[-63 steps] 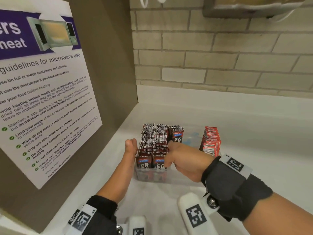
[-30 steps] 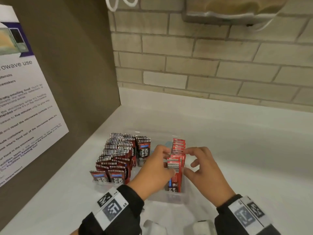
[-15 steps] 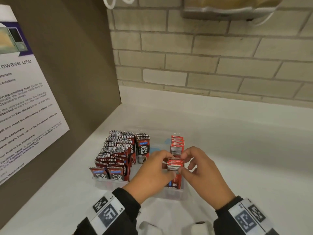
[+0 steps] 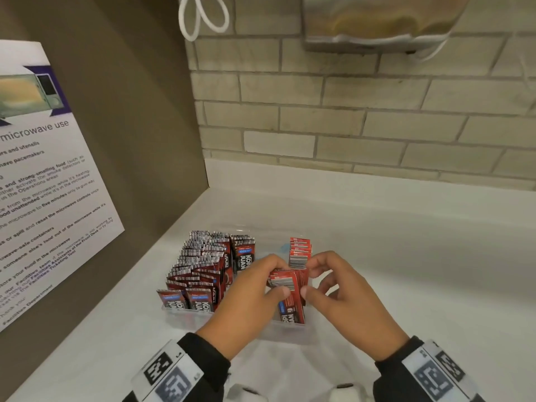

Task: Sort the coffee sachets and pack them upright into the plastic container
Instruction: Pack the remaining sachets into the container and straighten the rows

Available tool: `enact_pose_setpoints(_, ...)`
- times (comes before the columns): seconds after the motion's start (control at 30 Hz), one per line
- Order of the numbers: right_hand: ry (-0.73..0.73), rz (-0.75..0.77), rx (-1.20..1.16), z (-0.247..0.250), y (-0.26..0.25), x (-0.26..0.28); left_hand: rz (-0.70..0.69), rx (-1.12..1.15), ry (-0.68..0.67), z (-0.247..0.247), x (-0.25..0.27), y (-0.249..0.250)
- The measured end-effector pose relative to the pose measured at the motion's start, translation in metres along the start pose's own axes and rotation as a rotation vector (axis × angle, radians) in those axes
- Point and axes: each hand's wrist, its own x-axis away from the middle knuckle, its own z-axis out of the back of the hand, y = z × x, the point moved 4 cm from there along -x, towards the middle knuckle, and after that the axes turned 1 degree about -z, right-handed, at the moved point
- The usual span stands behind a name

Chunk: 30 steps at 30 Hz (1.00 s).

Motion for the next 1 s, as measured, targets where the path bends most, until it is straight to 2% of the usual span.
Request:
enact_pose_setpoints(0.13,-0.054,0.076,0.057,0.0,-0.011,0.0,-0.004,0.101,0.099,0.024,0.008,0.008)
enact_pose_setpoints(0.3,-0.31,0.166,-0.023,-0.023,-0.047,-0.006,0.019,0.432,0.162,0.054,0.02,0.022)
enact_pose_setpoints(0.43,-0.294,0.167,-0.17,-0.04,-0.066,-0.015,0.025,0.561,0.187,0.073,0.023,0.023)
enact_pose_setpoints(0.53,-0.287,0.072,-0.362,-0.051,-0.077,-0.027,0.019,0.656,0.213,0.088,0.019,0.016)
enact_pose_setpoints(0.6,-0.301,-0.006,-0.563,-0.062,-0.082,-0.036,0.024,0.73,0.196,0.096,0.018,0.012)
enact_pose_setpoints(0.67,-0.348,-0.057,-0.751,-0.075,-0.09,-0.043,0.052,0.839,0.105,0.101,0.017,0.009)
enact_pose_setpoints(0.77,-0.413,-0.065,-0.891,-0.091,-0.105,-0.052,0.069,0.942,0.002,0.109,0.016,0.006)
enact_pose_setpoints(0.9,-0.339,-0.071,-0.773,-0.099,-0.121,-0.061,0.067,0.922,0.095,0.121,0.009,-0.003)
enact_pose_setpoints(1.0,-0.154,0.039,-0.362,-0.093,-0.127,-0.063,0.056,0.977,0.205,0.125,0.001,-0.003)
